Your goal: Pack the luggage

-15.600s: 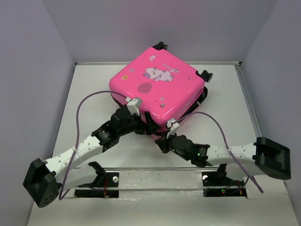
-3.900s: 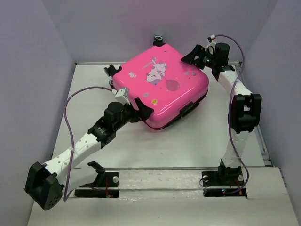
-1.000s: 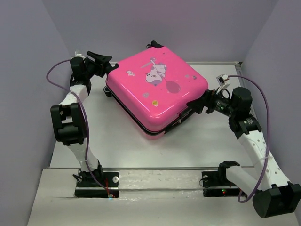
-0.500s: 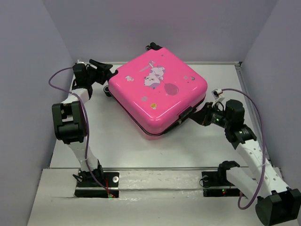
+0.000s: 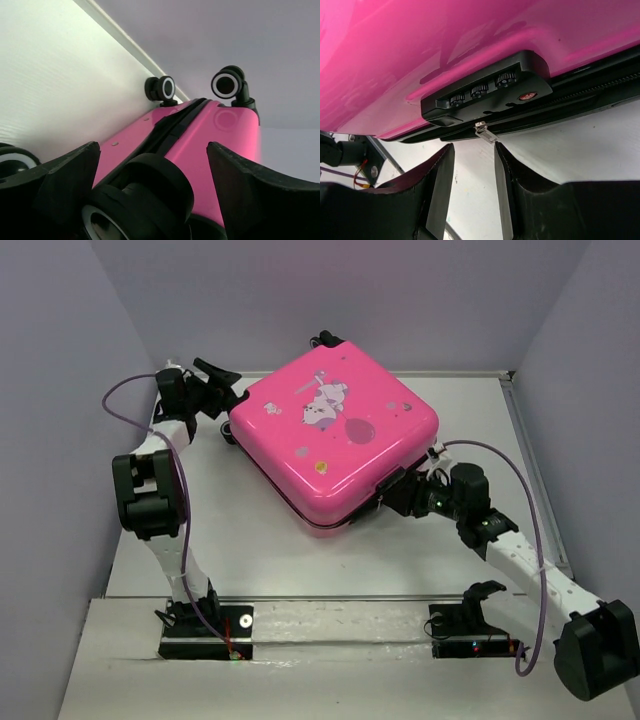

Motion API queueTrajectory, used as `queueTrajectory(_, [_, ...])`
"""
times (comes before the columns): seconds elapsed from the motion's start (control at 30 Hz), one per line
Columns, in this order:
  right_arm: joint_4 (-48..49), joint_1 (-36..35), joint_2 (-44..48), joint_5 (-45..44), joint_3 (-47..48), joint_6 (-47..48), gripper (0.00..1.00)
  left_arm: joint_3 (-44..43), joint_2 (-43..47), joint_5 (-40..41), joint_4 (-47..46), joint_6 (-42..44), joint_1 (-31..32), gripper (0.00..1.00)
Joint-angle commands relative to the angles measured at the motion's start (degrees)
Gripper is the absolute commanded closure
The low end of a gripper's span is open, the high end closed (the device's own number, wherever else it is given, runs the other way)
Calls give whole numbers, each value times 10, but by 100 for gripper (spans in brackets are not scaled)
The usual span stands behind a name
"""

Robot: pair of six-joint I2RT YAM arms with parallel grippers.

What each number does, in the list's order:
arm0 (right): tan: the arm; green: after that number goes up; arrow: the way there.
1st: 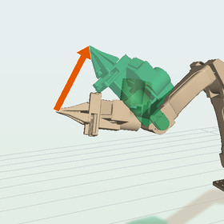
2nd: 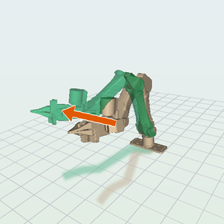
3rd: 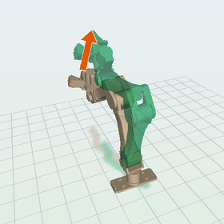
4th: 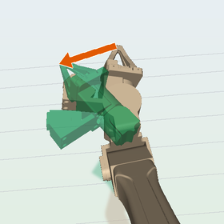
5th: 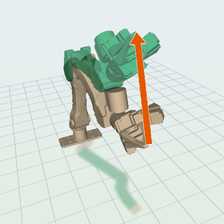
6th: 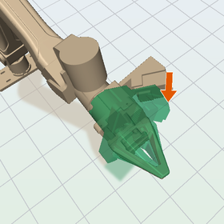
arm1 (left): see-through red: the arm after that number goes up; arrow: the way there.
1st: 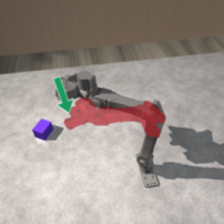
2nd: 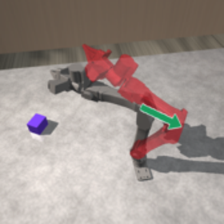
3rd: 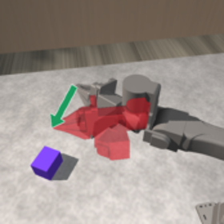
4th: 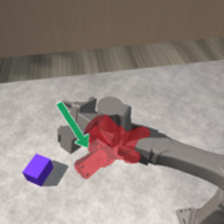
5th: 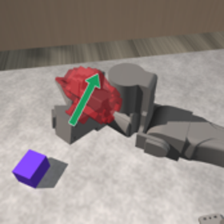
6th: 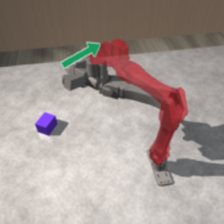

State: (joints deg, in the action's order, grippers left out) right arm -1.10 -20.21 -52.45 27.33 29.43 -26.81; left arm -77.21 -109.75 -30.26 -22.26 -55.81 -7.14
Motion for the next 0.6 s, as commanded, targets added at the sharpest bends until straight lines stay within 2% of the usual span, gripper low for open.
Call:
queueTrajectory(0.0, [106, -13, -20, -32, -22, 5, 56, -51, 94, 25, 5, 68, 0, 1])
queueTrajectory(0.17, [161, -13, -40, -40, -38, 14, 56, -64, 185, 171, 107, 172, -3, 1])
queueTrajectory(0.3, [164, -13, -48, -26, -46, 19, 56, -34, 243, 191, 142, 189, -4, 1])
queueTrajectory(0.4, [162, -13, -36, -18, -58, 24, 56, 50, 313, 172, 126, 169, 2, 1])
queueTrajectory(0.43, [163, -13, -35, -11, -60, 24, 56, 111, 358, 153, 118, 165, 18, 1])
queueTrajectory(0.5, [151, -19, -42, -12, -56, 26, 56, 175, 410, 151, 109, 167, 44, 1])
queueTrajectory(0.57, [143, -25, -40, -25, -54, 34, 56, 303, 528, 177, 108, 184, 95, 3])
